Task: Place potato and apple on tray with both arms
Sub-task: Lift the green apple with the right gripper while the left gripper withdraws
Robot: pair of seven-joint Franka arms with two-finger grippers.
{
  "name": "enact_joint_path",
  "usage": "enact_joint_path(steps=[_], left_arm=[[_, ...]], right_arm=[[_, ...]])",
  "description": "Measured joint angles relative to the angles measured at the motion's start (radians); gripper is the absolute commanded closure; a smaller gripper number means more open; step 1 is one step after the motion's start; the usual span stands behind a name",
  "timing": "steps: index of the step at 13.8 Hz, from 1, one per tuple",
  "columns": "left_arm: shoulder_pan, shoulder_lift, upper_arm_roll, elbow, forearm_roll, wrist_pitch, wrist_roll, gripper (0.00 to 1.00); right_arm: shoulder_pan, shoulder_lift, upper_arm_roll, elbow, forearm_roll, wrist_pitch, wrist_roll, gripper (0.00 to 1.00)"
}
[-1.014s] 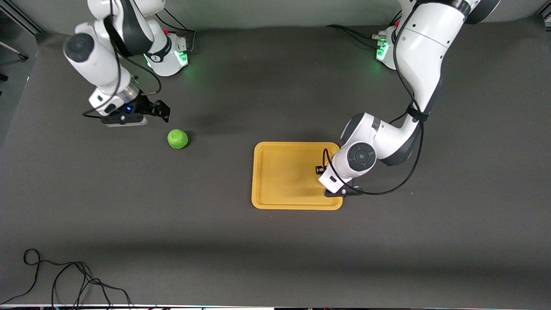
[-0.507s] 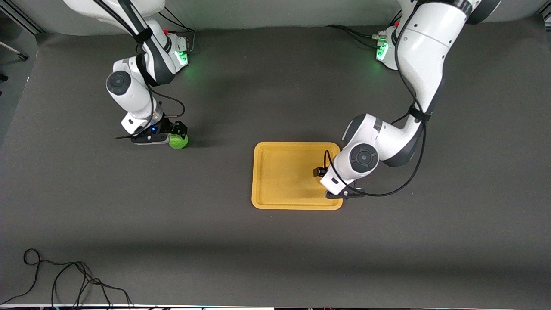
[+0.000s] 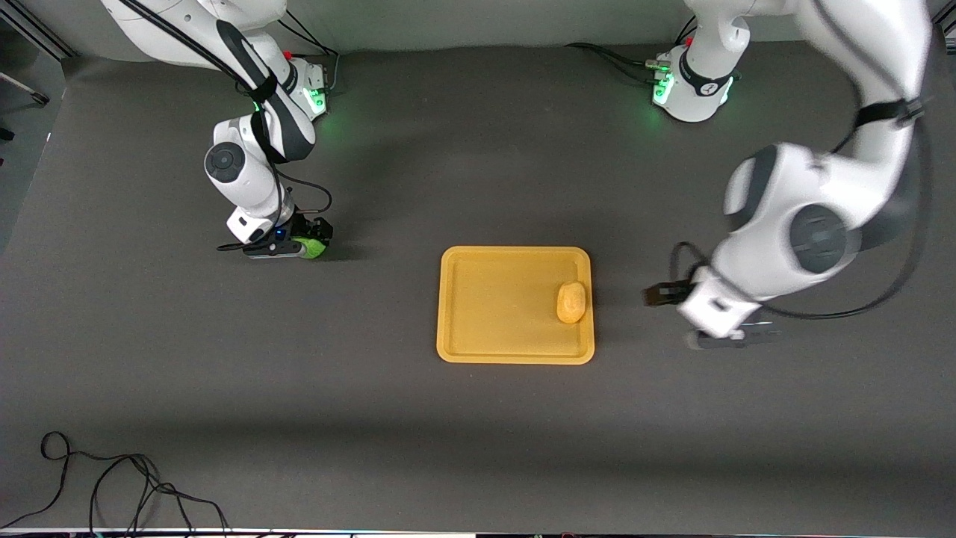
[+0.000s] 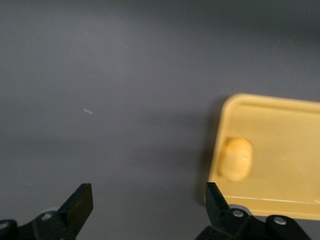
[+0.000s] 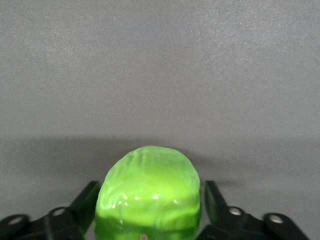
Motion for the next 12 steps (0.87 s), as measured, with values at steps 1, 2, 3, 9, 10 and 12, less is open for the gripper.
enact_joint_path(steps=[1, 2, 3, 9, 10, 12], left_arm=[[0.047, -0.033, 0.001, -0.001, 0.006, -0.006, 0.054, 0.00], [0.090, -0.063, 0.001, -0.004, 0.008, -0.013, 0.111, 0.00], [0.126, -0.091, 0.002, -0.014, 0.008, -0.033, 0.166, 0.00], [0.225, -0.187, 0.001, -0.101, 0.012, -0.028, 0.327, 0.00], [0.229, -0.187, 0.001, -0.102, 0.012, -0.018, 0.335, 0.00], [0.229, -0.187, -0.002, -0.103, 0.012, -0.014, 0.339, 0.00]], right_arm=[[0.000, -0.006, 0.000, 0.003, 0.000, -0.008, 0.000, 0.37], [0.000, -0.016, 0.000, 0.013, 0.000, -0.027, 0.000, 0.37], [0.000, -0.033, -0.001, 0.030, 0.000, -0.070, 0.000, 0.37], [0.000, -0.285, -0.002, 0.278, 0.001, -0.600, 0.018, 0.37], [0.000, -0.317, -0.002, 0.358, 0.001, -0.717, 0.021, 0.37], [0.000, -0.330, -0.001, 0.545, 0.002, -0.915, 0.035, 0.37]])
